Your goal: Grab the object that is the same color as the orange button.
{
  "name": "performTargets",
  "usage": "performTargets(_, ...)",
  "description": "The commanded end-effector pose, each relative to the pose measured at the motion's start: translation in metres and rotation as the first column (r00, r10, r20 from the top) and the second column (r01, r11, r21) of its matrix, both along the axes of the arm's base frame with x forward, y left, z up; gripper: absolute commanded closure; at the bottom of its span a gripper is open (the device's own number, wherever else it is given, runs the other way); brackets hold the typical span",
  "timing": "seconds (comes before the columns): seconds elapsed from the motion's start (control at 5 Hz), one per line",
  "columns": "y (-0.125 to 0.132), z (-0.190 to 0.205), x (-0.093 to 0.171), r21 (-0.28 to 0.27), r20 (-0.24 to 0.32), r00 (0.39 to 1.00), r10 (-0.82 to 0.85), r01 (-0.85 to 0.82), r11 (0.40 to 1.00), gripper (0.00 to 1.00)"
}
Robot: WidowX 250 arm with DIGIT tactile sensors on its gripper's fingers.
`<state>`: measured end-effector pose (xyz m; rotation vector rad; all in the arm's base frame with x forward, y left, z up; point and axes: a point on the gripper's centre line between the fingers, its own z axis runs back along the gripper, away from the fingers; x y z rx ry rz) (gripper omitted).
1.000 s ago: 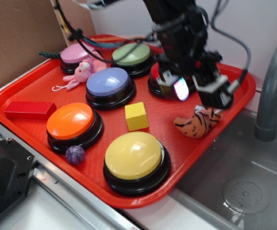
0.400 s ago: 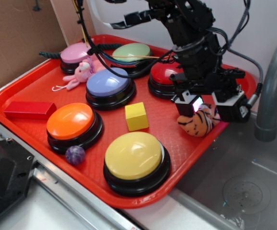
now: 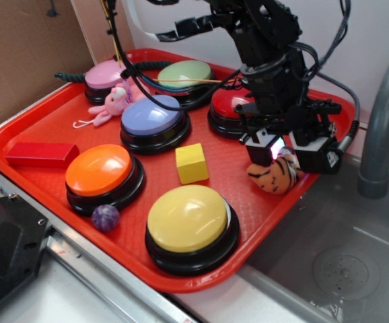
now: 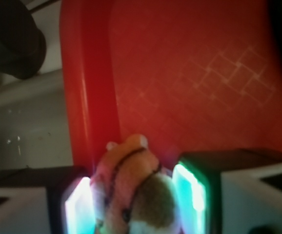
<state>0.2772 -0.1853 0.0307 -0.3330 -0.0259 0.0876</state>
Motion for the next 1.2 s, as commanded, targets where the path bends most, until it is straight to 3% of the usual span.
performTargets(0.0,0.016,0.060,0.002,0.145,0.118,0.982,-0.150,0.132,0.981,1.00)
performTargets(0.2,0.049,0.084,-0.011,0.205,0.130,0.963,-0.235,0.206,0.957,1.00)
performTargets(0.4,0.084,0.100,-0.027,0.263,0.095,0.965,-0.244,0.212,0.941,1.00)
performTargets(0.8,0.149,0.114,-0.055,0.360,-0.056,0.973,-0.225,0.230,0.904,1.00)
performTargets(1.0,0.159,0.112,-0.057,0.340,-0.046,0.964,-0.263,0.263,0.903,1.00)
